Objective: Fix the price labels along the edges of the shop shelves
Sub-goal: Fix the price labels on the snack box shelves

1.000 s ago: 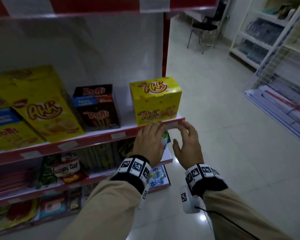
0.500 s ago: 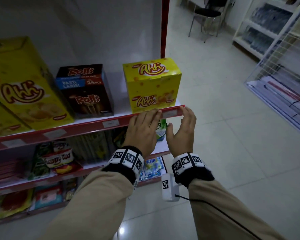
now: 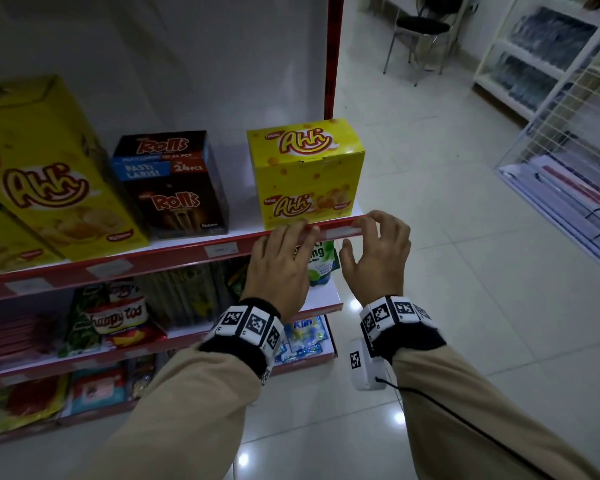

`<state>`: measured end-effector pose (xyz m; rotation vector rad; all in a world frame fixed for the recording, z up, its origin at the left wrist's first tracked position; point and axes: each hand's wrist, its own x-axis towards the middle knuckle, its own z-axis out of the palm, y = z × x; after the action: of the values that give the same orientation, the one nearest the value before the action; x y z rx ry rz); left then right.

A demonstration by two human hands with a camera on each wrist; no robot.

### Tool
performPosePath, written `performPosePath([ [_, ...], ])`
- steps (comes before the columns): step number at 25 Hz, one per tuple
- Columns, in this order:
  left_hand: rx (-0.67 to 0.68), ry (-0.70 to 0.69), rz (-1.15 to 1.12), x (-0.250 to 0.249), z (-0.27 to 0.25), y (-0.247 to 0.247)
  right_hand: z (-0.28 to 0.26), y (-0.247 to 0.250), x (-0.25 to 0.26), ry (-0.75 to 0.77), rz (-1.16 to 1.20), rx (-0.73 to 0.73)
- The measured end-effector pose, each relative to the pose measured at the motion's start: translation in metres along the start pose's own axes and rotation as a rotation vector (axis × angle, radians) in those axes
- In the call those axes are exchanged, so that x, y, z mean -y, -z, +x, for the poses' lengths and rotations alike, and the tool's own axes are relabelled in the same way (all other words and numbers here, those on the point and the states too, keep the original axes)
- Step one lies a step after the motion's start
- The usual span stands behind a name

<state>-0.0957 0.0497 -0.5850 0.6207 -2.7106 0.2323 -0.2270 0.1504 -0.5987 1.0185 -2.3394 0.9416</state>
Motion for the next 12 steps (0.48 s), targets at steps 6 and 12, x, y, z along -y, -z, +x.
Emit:
performPosePath([
  [6, -0.043, 0.009, -0.064, -0.002, 0.004, 0.006, 0.006, 0.002, 0.001, 0.201, 0.036, 0.028],
  [12, 0.002, 0.052, -0.169, -0.003, 0.004, 0.011, 0.002, 0.003, -0.001, 0.244, -0.07, 0.081],
])
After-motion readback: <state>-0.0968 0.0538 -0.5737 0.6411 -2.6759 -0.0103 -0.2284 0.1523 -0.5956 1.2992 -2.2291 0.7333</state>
